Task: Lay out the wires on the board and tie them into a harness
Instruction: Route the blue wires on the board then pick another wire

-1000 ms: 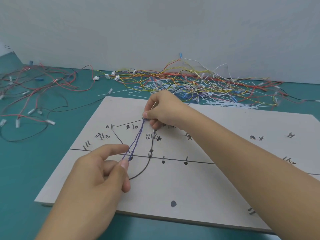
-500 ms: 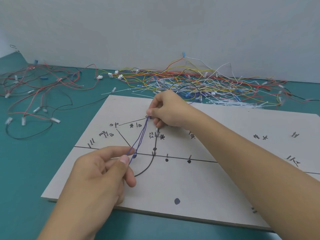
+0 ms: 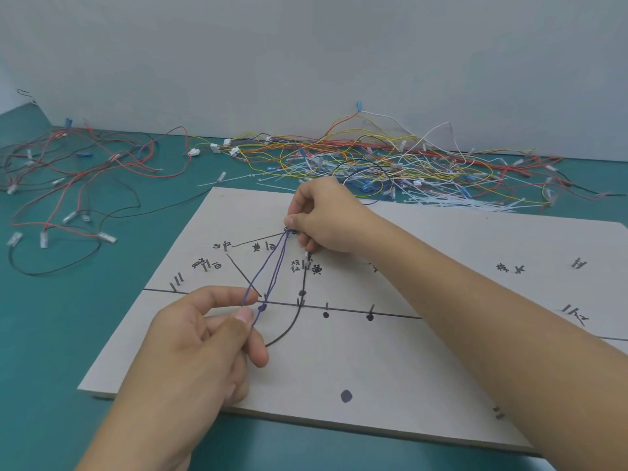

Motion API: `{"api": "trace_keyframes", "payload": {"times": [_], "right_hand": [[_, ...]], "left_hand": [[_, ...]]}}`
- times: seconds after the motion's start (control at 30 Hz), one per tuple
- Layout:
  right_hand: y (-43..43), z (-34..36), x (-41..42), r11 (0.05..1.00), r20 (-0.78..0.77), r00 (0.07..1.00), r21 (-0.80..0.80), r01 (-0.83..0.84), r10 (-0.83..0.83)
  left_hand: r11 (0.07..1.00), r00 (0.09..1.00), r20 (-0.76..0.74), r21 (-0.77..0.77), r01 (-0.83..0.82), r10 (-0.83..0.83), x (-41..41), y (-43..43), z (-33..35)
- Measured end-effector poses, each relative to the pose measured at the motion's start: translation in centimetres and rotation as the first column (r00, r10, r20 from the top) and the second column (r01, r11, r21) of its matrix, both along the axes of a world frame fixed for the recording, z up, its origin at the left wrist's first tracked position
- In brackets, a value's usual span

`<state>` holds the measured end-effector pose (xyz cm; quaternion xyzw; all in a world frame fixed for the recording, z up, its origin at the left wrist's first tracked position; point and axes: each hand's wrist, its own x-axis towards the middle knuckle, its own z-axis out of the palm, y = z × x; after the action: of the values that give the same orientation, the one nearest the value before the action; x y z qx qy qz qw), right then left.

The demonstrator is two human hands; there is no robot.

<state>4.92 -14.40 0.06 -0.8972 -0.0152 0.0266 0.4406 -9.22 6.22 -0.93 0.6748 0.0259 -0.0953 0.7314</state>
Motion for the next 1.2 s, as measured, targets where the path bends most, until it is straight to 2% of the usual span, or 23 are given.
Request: {"api": "trace_keyframes", "payload": {"times": [0.3,0.5,0.6,0.7,0.8,0.93,1.1,1.2], "right_hand": [[-0.6,1.2,-0.4,0.99,-0.076,0.991,0.097,-0.104,0.112],[-0.7,1.8,-0.8,0.98,-0.105,0.98,0.127,-0.153,0.166],[-0.7,2.4,-1.2,0.971,-0.136,0.961,0.026,-0.239,0.24],[-0.6,3.0,-1.8,0.924,-0.17,0.932,-0.163,-0.346,0.32],[-0.3,3.1,-2.3,0.88,-0.141,0.927,-0.292,-0.375,0.348],[-0.1,3.1,-2.7,0.86,-0.114,0.921,-0.33,-0.39,0.374],[0.4,2.7,-2.9,0.834,-0.098,0.906,-0.36,-0.418,0.412],[-0.1,3.3,-2.5,0.83,-0.164,0.89,-0.32,-0.456,0.426]], "left_hand": [[0.995,0.998,-0.025,0.079,0.057,-0.055,-0.5,1.0,0.5],[0.915,0.99,0.08,0.397,0.076,-0.117,-1.9,0.2,0.8],[0.858,0.985,0.113,0.51,0.057,-0.133,-2.3,-0.4,1.4],[0.81,0.981,0.106,0.582,0.07,-0.16,-2.2,-0.7,1.8],[0.775,0.981,0.082,0.626,0.087,-0.177,-1.9,-0.5,1.8],[0.755,0.983,0.052,0.648,0.103,-0.178,-1.6,0.2,1.7],[0.664,0.975,0.056,0.74,0.104,-0.215,-1.0,1.6,2.7],[0.617,0.967,0.018,0.773,0.148,-0.253,-0.6,1.9,3.0]]}}
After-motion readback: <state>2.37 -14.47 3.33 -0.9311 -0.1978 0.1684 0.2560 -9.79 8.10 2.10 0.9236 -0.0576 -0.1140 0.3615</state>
